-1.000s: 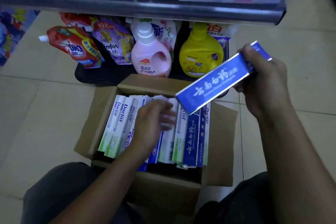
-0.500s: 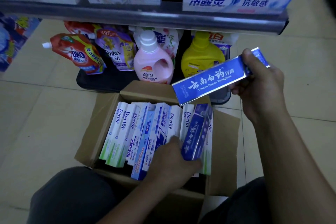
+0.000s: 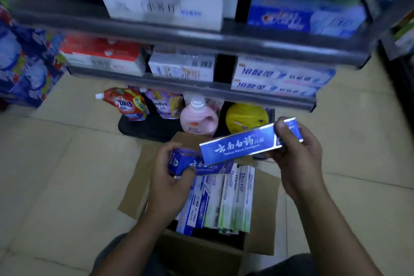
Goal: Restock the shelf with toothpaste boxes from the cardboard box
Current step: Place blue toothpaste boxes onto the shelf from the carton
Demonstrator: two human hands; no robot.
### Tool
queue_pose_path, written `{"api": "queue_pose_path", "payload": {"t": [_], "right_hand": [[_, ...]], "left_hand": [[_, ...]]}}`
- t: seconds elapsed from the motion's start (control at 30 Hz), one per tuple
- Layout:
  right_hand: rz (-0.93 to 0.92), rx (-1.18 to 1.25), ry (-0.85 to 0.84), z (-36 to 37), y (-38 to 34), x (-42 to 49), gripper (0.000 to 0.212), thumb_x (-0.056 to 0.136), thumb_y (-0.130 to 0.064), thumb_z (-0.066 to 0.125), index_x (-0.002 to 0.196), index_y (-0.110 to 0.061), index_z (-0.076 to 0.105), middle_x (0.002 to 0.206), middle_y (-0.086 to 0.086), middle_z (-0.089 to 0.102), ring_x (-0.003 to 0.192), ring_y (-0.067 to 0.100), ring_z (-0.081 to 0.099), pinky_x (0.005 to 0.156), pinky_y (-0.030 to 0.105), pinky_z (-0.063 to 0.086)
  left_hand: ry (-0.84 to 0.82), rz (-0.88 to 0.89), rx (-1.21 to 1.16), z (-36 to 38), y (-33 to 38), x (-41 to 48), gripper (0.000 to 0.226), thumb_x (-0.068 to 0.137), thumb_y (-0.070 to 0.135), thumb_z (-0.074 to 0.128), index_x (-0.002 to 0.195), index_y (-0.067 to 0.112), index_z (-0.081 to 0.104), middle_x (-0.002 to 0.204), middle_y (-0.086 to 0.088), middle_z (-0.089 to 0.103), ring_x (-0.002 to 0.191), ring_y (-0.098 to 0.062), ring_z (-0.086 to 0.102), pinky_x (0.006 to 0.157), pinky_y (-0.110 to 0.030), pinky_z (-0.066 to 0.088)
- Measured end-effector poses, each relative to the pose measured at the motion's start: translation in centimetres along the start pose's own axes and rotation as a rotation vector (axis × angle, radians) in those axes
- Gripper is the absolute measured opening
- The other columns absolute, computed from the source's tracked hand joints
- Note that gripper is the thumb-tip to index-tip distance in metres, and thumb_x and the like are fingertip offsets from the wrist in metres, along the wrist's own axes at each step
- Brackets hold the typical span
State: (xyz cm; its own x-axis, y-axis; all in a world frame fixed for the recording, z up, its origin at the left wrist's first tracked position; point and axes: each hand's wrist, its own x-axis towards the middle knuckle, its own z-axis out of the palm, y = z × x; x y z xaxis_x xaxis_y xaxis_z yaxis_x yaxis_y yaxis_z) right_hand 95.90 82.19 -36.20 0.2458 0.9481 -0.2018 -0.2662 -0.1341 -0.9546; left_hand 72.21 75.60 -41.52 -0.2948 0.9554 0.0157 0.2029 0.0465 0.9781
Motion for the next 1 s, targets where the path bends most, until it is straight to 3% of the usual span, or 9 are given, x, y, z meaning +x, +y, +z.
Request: {"api": "queue_pose_path", "payload": {"t": [0.07,0.13,0.3,0.43,0.6,0.73,0.83,0.93,1.0], "right_hand": [[-0.007,0.044,-0.019,1.3,-4.5,-1.4,0.016,0.087,-0.024,0.072,0.097,-0.013,0.067,0.08,0.007,0.068,0.069,0.024,0.064,0.057,0.037,0.055],[-0.012,0.086,-0.033,2.7,-9.0,-2.7,0.014,0.085,-0.022,0.071,0.095,-0.014,0.066,0.081,0.005,0.07,0.066,0.018,0.067,0.054,0.029,0.055],[-0.036,0.122,-0.011,5.9,-20.8,-5.8,0.015,0.083,-0.021,0.071,0.098,-0.016,0.069,0.096,0.012,0.071,0.082,0.025,0.07,0.065,0.035,0.06],[-0.092,0.122,0.019,7.9,-29.8,-7.6,0.021,0.082,-0.026,0.075,0.101,-0.016,0.075,0.106,0.014,0.075,0.092,0.027,0.072,0.072,0.04,0.061],[-0.126,0.11,0.072,9.2,-37.7,-9.8,0.03,0.078,-0.032,0.078,0.104,-0.016,0.076,0.107,0.015,0.075,0.093,0.027,0.073,0.07,0.037,0.061],[-0.168,0.138,0.109,9.5,-41.9,-10.7,0.037,0.079,-0.03,0.077,0.111,-0.012,0.073,0.109,0.017,0.075,0.095,0.027,0.074,0.073,0.036,0.061],[-0.205,0.188,0.145,9.5,-44.5,-10.6,0.045,0.076,-0.03,0.078,0.116,-0.01,0.071,0.11,0.018,0.075,0.091,0.024,0.074,0.068,0.032,0.061],[-0.29,0.215,0.205,9.5,-47.6,-10.1,0.049,0.074,-0.03,0.08,0.119,-0.019,0.064,0.11,0.011,0.073,0.09,0.023,0.074,0.065,0.033,0.06],[-0.359,0.201,0.224,9.6,-49.7,-9.4,0.039,0.075,-0.03,0.081,0.108,-0.029,0.06,0.107,0.01,0.073,0.089,0.026,0.075,0.063,0.035,0.061]], "left_hand": [[0.031,0.004,-0.026,-1.7,4.9,1.0,0.053,0.076,0.005,0.068,0.112,0.043,0.059,0.105,0.015,0.069,0.087,-0.003,0.067,0.073,-0.016,0.053],[0.018,0.001,-0.086,-3.2,10.1,1.9,0.045,0.079,0.014,0.075,0.111,0.043,0.063,0.101,0.014,0.07,0.084,-0.002,0.067,0.071,-0.016,0.053],[-0.013,-0.073,-0.19,-6.7,22.6,4.2,0.032,0.081,0.026,0.074,0.109,0.042,0.074,0.102,0.015,0.076,0.084,0.001,0.07,0.068,-0.013,0.053],[-0.011,-0.153,-0.264,-8.9,30.8,6.0,0.037,0.07,0.022,0.064,0.097,0.043,0.078,0.094,0.008,0.076,0.073,-0.007,0.071,0.058,-0.025,0.055],[-0.143,-0.062,-0.268,-9.9,40.5,7.1,0.042,0.065,0.013,0.058,0.096,0.036,0.077,0.092,0.009,0.074,0.078,0.0,0.068,0.065,-0.019,0.052],[-0.325,-0.073,-0.341,-9.6,47.3,7.6,0.04,0.076,0.008,0.058,0.107,0.027,0.077,0.098,0.006,0.075,0.068,-0.01,0.072,0.053,-0.021,0.053],[-0.42,-0.026,-0.307,-8.6,51.3,7.8,0.048,0.07,0.019,0.057,0.108,0.041,0.076,0.109,0.011,0.076,0.072,-0.011,0.072,0.057,-0.023,0.053],[-0.406,0.018,-0.35,-7.6,54.5,8.1,0.054,0.063,0.02,0.061,0.112,0.034,0.077,0.115,0.003,0.076,0.087,-0.015,0.074,0.065,-0.022,0.056],[-0.406,0.059,-0.368,-7.0,56.4,8.5,0.061,0.058,0.026,0.062,0.118,0.029,0.075,0.118,-0.002,0.075,0.096,-0.024,0.074,0.071,-0.025,0.058]]}}
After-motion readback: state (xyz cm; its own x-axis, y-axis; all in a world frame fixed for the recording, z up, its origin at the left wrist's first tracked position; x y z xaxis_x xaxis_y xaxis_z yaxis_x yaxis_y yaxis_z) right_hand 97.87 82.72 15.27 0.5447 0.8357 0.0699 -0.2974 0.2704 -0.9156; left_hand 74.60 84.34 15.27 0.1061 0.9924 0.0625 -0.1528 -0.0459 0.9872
